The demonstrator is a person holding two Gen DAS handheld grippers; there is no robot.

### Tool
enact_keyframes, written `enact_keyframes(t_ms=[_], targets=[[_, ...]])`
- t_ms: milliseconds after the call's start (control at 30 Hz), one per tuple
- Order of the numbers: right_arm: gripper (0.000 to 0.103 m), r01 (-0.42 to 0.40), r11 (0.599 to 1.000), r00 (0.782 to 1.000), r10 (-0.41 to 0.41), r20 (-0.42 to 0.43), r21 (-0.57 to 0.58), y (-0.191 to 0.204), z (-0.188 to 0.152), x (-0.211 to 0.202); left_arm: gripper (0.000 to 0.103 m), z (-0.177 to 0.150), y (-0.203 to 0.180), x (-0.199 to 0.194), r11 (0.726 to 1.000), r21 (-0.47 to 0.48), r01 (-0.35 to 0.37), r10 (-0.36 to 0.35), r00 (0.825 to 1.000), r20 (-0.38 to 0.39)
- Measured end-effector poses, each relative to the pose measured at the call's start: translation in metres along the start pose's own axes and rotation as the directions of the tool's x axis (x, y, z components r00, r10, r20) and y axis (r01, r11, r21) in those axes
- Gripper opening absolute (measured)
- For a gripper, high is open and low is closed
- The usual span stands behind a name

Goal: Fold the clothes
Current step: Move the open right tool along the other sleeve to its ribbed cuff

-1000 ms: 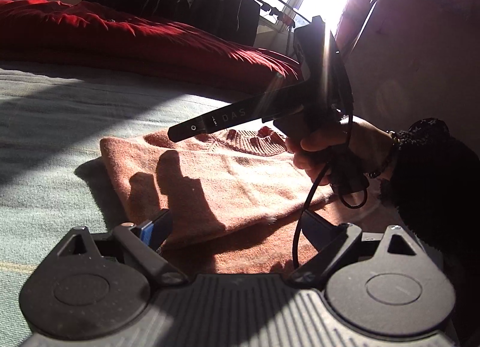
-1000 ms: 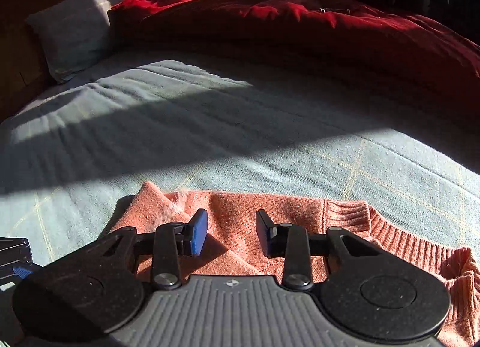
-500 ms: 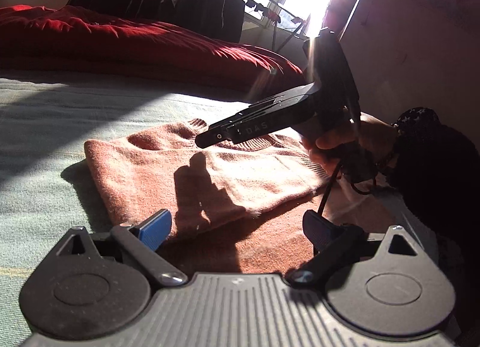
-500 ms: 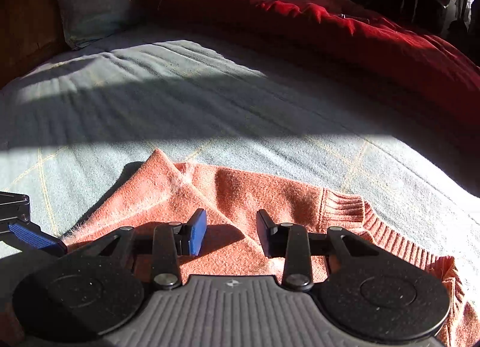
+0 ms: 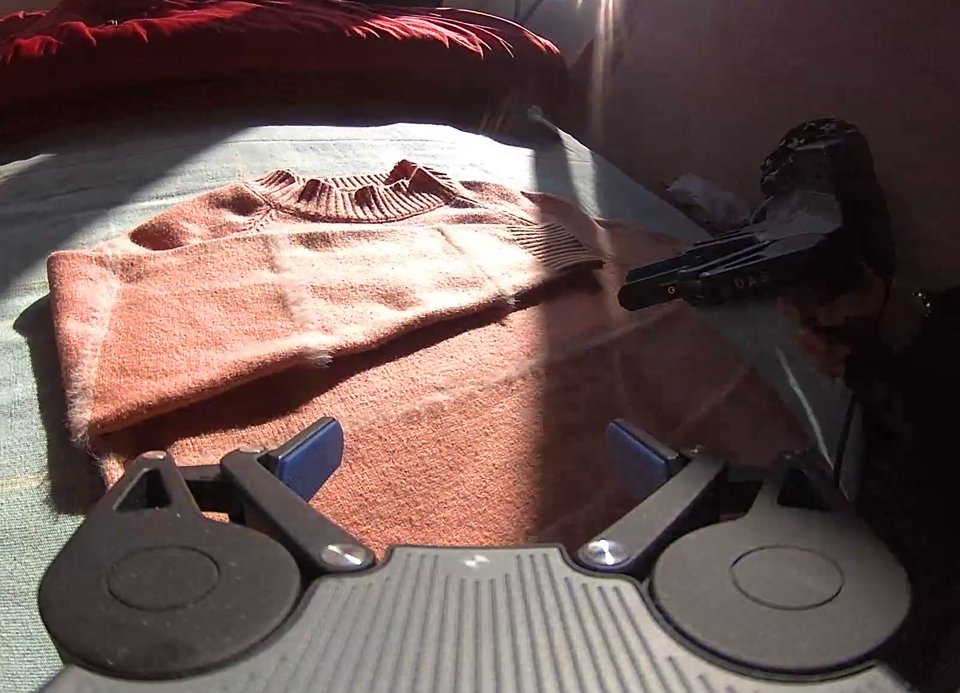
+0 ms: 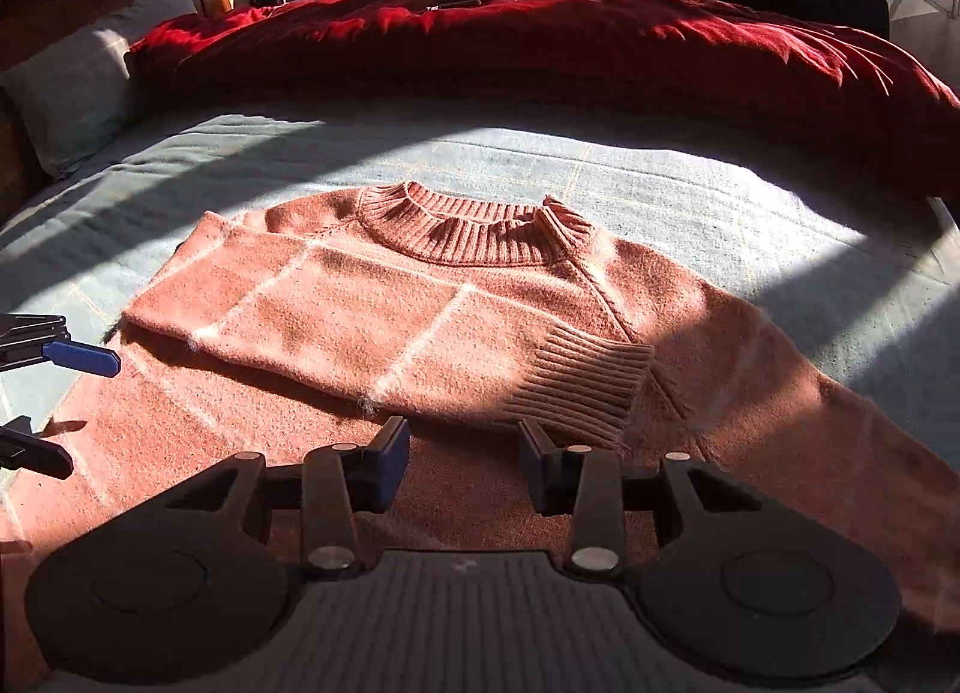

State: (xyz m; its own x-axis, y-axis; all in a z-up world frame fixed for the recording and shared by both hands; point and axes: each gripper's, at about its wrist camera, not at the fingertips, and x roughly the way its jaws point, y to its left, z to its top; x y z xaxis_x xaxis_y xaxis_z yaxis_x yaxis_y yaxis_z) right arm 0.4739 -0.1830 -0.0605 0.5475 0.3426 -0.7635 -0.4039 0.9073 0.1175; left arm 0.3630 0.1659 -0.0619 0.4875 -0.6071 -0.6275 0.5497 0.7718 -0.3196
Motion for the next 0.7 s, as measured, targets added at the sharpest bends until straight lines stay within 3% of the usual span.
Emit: enact_keyframes(t_ms=[100, 233, 333, 400, 533, 700], targets=[[0.044, 0.001, 0.999, 1.0, 0.0, -0.022, 0.039, -0.006, -0.039, -0.002, 0.094, -0.012, -0.014, 0.007, 0.998, -0.022, -0.051, 0.05, 0.997, -0.051], [0.045, 0.018, 0.996, 0.999, -0.021, 0.037, 0.09, -0.009, -0.082, -0.022, 0.094, -0.029, -0.023, 0.014, 0.992, -0.061, -0.111, 0.105, 0.989, -0.102], [0.051, 0.013, 0.986, 0.996, -0.027, 0.084, 0.164, -0.011, -0.113, -0.045, 0.095, -0.039, -0.025, 0.014, 0.988, -0.08, -0.135, 0.128, 0.988, -0.082], [0.052, 0.005, 0.976, 0.993, -0.03, 0.115, 0.217, -0.011, -0.133, -0.055, 0.102, -0.044, -0.023, 0.013, 0.983, -0.13, -0.127, 0.117, 0.99, -0.075], [0.057, -0.024, 0.963, 0.988, -0.019, 0.156, 0.269, -0.01, -0.158, -0.07, 0.102, -0.048, -0.025, 0.014, 0.972, -0.17, -0.161, 0.151, 0.986, -0.071], [0.062, -0.063, 0.946, 0.98, -0.001, 0.199, 0.317, -0.01, -0.185, -0.086, 0.102, -0.053, -0.04, 0.019, 0.97, -0.087, -0.229, 0.224, 0.973, -0.064]])
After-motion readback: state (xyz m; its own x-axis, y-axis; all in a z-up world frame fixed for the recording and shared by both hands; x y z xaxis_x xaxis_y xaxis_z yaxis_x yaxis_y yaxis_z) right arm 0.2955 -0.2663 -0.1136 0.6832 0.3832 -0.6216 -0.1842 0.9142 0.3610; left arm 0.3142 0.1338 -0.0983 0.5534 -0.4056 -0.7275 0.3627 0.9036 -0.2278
